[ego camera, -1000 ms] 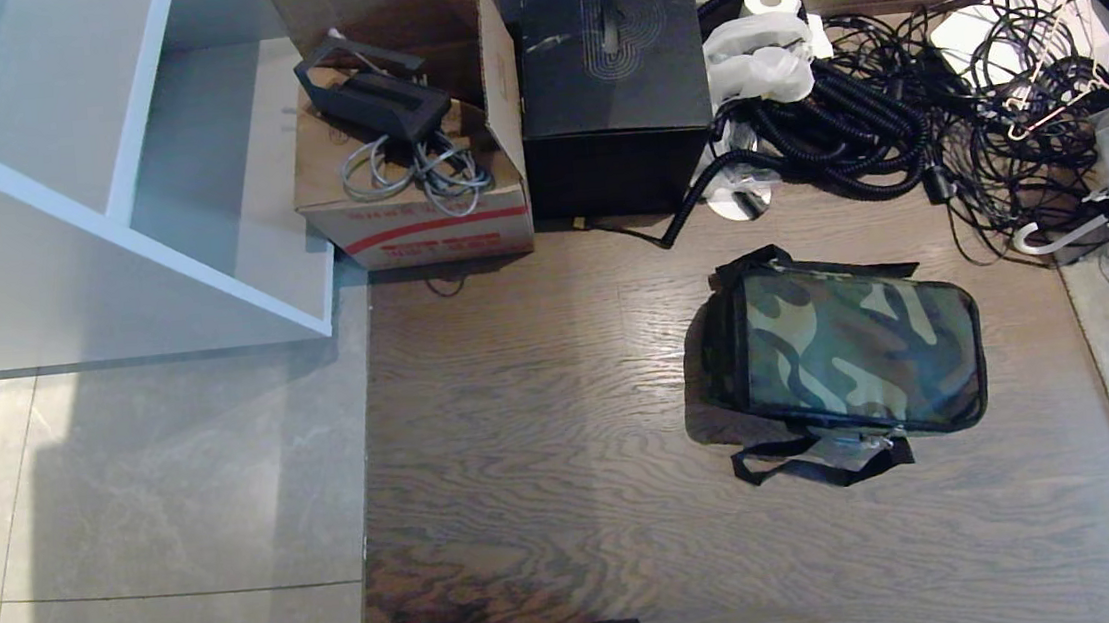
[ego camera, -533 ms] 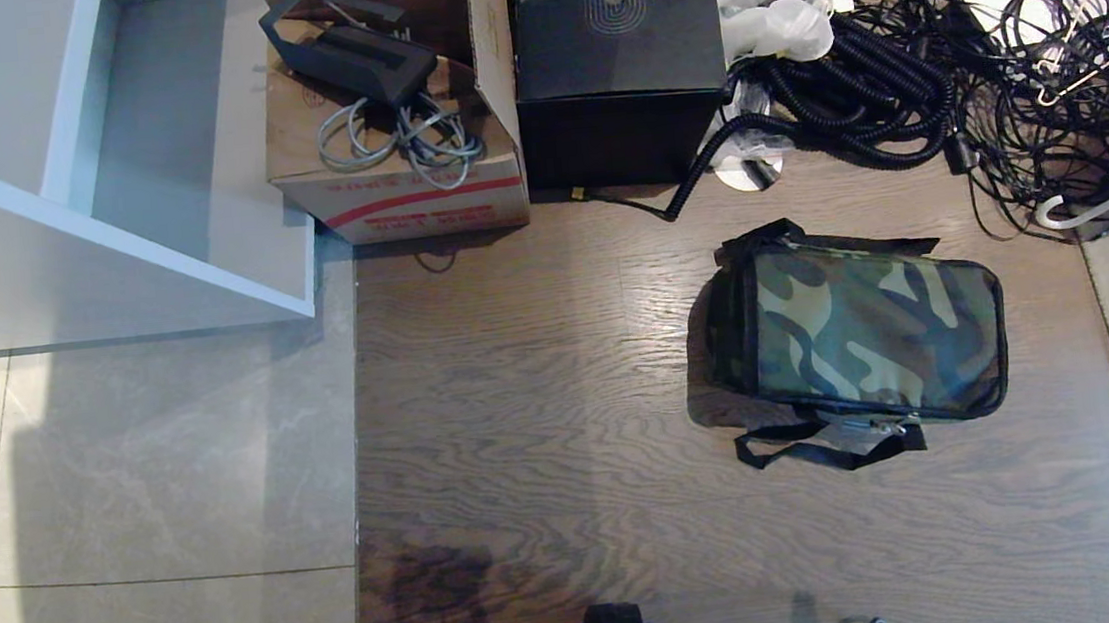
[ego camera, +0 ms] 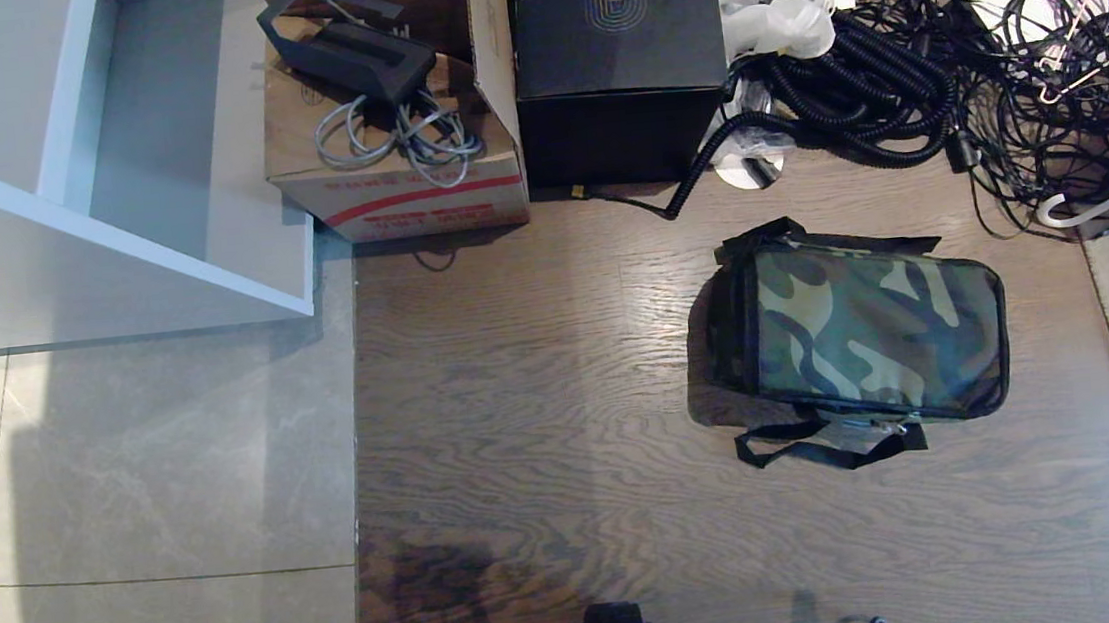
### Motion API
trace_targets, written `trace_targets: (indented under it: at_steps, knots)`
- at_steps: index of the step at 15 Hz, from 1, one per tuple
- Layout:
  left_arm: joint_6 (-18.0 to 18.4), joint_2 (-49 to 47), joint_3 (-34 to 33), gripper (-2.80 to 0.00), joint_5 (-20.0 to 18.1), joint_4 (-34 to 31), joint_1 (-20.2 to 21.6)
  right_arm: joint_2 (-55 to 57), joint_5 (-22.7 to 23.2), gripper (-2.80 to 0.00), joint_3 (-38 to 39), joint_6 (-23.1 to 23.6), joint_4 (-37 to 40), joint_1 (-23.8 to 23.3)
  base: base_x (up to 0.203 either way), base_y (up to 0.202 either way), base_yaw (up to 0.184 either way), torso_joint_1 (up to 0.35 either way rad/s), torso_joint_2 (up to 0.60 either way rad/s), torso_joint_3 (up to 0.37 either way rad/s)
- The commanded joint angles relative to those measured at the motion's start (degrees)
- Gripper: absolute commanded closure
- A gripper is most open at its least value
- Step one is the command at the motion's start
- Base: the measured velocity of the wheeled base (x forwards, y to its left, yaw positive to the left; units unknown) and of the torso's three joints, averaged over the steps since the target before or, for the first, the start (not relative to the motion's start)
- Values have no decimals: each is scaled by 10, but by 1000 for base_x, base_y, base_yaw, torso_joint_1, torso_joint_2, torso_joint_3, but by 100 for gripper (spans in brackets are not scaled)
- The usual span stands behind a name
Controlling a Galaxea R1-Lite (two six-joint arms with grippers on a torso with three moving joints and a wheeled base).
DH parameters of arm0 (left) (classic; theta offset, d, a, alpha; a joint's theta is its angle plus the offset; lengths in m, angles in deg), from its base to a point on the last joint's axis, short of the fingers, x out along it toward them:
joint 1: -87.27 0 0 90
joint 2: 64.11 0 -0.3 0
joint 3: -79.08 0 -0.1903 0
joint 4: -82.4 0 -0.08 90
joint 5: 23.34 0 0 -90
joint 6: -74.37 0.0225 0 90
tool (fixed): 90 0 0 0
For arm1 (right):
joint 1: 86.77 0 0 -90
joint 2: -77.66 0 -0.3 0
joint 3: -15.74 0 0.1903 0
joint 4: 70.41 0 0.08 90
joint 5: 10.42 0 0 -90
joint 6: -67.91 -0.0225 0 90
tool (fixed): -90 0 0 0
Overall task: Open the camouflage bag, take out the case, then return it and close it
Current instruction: Open the top of the storage box
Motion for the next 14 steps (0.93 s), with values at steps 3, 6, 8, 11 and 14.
trace_targets:
  at_steps: [3, 6, 8, 11, 14]
  knots:
    - [1, 0, 0, 0, 0, 0, 0, 111, -2, 0, -246, -70, 173, -1, 0, 0, 0, 0, 0, 0]
    - [1, 0, 0, 0, 0, 0, -1, 354, 11, 0, -319, -166, 180, 2, 0, 0, 0, 0, 0, 0]
    - [0, 0, 0, 0, 0, 0, 0, 536, 6, 0, -342, -210, 119, -3, 0, 0, 0, 0, 0, 0]
    - [0, 0, 0, 0, 0, 0, 0, 788, -34, 0, -372, -244, -26, -26, 0, 0, 0, 0, 0, 0]
    - [1, 0, 0, 0, 0, 0, 0, 994, -67, 0, -429, -255, -151, -80, 0, 0, 0, 0, 0, 0]
